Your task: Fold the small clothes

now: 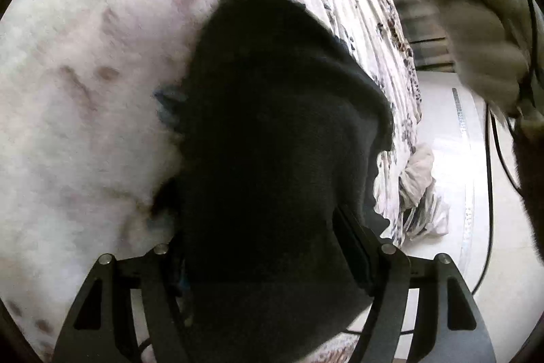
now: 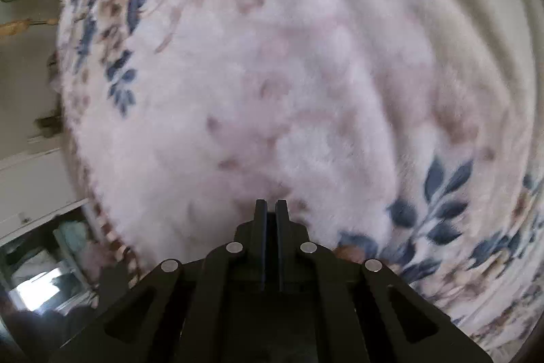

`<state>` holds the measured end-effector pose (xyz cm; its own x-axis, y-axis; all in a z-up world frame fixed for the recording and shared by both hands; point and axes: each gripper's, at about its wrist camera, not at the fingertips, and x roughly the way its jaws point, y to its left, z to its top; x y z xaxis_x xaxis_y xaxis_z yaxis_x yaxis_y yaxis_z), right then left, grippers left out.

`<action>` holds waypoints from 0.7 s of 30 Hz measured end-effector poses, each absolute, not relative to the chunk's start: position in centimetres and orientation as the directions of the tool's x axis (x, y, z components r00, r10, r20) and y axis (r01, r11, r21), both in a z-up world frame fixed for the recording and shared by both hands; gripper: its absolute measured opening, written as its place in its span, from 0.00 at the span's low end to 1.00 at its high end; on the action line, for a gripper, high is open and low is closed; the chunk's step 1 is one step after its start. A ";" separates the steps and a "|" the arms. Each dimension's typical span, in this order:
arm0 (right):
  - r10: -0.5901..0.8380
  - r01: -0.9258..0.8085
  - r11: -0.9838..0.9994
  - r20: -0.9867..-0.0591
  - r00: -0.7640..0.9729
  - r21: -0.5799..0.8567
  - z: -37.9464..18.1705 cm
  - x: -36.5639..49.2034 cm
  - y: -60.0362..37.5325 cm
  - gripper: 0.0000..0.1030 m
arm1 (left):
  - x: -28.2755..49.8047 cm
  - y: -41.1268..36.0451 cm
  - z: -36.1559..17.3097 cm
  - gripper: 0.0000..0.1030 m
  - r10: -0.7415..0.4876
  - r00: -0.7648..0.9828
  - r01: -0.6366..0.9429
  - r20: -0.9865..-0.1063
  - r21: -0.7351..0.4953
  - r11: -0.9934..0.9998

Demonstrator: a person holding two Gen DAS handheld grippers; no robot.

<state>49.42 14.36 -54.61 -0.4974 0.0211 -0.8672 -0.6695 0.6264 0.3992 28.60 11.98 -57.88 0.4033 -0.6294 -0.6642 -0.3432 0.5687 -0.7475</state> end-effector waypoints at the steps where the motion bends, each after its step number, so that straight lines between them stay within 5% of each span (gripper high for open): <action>1: 0.095 -0.616 0.658 -0.860 -0.501 0.432 -53.1 51.1 12.5 0.09 | 28.8 12.4 -57.4 0.67 -0.629 0.407 -0.341 -0.662 -0.749 0.568; 3: 0.191 -0.557 0.708 -0.877 -0.440 0.434 -50.3 54.2 8.3 0.46 | 29.5 13.9 -56.2 0.67 -0.607 0.420 -0.353 -0.675 -0.738 0.575; 4: 0.221 -0.537 0.738 -0.899 -0.378 0.408 -48.8 55.8 5.7 0.49 | 29.9 14.5 -56.0 0.67 -0.598 0.425 -0.360 -0.679 -0.733 0.577; 8: 0.130 -0.441 0.878 -0.980 -0.149 0.184 -46.0 59.9 -6.9 0.51 | 33.5 17.5 -55.9 0.67 -0.526 0.449 -0.399 -0.723 -0.688 0.606; 12: 0.207 -0.236 0.935 -0.947 -0.245 0.265 -48.9 59.5 -17.4 0.56 | 37.8 18.4 -57.8 0.63 -0.558 0.440 -0.397 -0.703 -0.710 0.582; 13: 0.245 -0.217 0.927 -0.933 -0.265 0.306 -49.7 58.8 -18.7 0.56 | 38.3 18.4 -58.1 0.55 -0.564 0.440 -0.393 -0.699 -0.715 0.578; 14: 0.288 -0.208 0.913 -0.915 -0.281 0.351 -50.6 57.8 -19.5 0.56 | 38.9 18.2 -58.3 0.34 -0.568 0.438 -0.387 -0.697 -0.716 0.581; 17: 0.374 -0.228 0.865 -0.878 -0.300 0.447 -52.9 55.0 -20.0 0.57 | 40.0 17.0 -58.0 0.29 -0.544 0.416 -0.376 -0.729 -0.683 0.626; 19: 0.384 -0.249 0.855 -0.878 -0.287 0.455 -54.5 53.3 -19.0 0.56 | 39.9 17.0 -57.7 0.29 -0.536 0.415 -0.378 -0.735 -0.676 0.633; 21: 0.369 -0.258 0.869 -0.900 -0.233 0.423 -55.1 52.8 -18.5 0.13 | 39.5 17.3 -57.6 0.30 -0.535 0.412 -0.390 -0.738 -0.673 0.628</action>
